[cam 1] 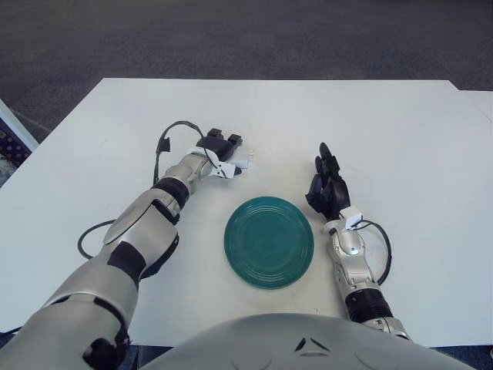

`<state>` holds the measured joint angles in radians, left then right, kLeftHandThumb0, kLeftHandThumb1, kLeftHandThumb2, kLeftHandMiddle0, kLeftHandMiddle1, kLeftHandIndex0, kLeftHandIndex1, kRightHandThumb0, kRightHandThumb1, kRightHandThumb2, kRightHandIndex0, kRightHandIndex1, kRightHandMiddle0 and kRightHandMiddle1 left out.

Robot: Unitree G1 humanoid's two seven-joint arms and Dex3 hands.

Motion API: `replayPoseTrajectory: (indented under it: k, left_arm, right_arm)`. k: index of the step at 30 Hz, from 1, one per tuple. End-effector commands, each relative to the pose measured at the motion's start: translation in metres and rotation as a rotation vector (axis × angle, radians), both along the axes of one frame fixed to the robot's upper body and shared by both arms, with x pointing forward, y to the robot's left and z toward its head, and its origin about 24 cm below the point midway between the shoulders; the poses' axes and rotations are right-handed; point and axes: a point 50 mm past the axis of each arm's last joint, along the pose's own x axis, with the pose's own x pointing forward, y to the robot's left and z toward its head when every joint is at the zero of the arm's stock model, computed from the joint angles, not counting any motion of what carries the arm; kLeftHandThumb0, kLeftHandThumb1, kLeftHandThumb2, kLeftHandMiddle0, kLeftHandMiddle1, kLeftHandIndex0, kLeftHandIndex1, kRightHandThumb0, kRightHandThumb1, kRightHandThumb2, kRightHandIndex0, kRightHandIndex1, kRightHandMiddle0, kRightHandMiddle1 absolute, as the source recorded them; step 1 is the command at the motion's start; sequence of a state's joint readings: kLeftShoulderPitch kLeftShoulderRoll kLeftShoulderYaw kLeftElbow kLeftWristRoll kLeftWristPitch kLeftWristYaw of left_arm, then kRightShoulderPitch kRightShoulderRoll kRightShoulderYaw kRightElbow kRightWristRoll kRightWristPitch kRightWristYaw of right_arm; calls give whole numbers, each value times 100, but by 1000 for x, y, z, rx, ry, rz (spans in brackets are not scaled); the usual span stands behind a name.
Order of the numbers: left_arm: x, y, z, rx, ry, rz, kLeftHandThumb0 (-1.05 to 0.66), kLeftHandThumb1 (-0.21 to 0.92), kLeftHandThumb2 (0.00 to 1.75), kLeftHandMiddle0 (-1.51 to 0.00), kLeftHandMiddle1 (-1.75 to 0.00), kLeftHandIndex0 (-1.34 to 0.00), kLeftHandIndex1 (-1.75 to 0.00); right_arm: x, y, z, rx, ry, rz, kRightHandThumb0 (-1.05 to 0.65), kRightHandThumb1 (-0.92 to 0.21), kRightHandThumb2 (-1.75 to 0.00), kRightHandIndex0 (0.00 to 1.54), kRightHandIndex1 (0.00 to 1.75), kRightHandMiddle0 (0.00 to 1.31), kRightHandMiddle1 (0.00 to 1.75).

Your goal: Put the charger into the plate.

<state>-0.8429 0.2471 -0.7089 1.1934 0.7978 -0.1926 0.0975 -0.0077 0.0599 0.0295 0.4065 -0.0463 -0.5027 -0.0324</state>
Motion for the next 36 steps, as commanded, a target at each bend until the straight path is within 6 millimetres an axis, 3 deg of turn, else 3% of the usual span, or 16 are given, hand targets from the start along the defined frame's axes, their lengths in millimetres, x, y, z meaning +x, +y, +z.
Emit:
replayPoseTrajectory:
  k: [1, 3, 4, 7, 9, 10, 13, 17, 24, 34, 36]
  left_arm:
    - [-24, 11, -38, 34, 157, 38, -100, 92, 40, 0, -159, -16, -124]
    - [-26, 14, -43, 40, 155, 64, -85, 91, 29, -12, -167, -22, -149]
    - [-27, 15, -44, 43, 153, 74, -69, 81, 46, -21, -170, -32, -152]
    - [-25, 14, -41, 15, 117, 110, -50, 64, 80, -39, -173, -41, -164]
    - [-24, 13, -41, -11, 92, 139, -46, 59, 91, -46, -174, -43, -169]
    - [-24, 13, -41, -23, 81, 153, -29, 48, 105, -50, -169, -46, -171]
    - [-24, 10, -40, -78, 46, 191, -10, 34, 123, -59, -162, -50, -173]
    - [-24, 4, -38, -132, 15, 206, -3, 28, 131, -66, -158, -50, -174]
    - [-16, 2, -25, -216, -28, 201, 0, 25, 138, -67, -168, -46, -175]
    - [11, 8, 34, -393, -167, 138, 0, 24, 141, -67, -173, -45, -175]
    - [15, 8, 58, -442, -219, 92, 0, 23, 142, -67, -173, -45, -175]
  right_arm:
    - [-29, -22, -37, -39, 176, -47, -96, -92, -94, 0, 0, 3, 4]
    - [-31, -24, -37, -38, 173, -47, -96, -92, -94, 0, 0, 3, 4]
    - [-32, -24, -37, -37, 172, -46, -96, -92, -94, 0, 0, 3, 4]
    - [-34, -26, -36, -26, 156, -37, -97, -92, -94, 0, 0, 2, 4]
    - [-36, -27, -35, -24, 147, -36, -97, -92, -93, 0, 0, 2, 4]
    - [-37, -27, -35, -23, 142, -36, -97, -92, -93, 0, 0, 1, 4]
    - [-38, -29, -34, -23, 141, -40, -96, -92, -93, 0, 0, 1, 4]
    - [-39, -30, -34, -18, 143, -45, -95, -92, -93, 0, 0, 1, 5]
    - [-40, -31, -34, -11, 136, -48, -93, -92, -93, 0, 0, 2, 6]
    - [-40, -27, -34, -12, 128, -24, -96, -92, -93, 0, 0, 1, 6]
    - [-39, -28, -34, -13, 118, -15, -97, -92, -94, 0, 0, 1, 6]
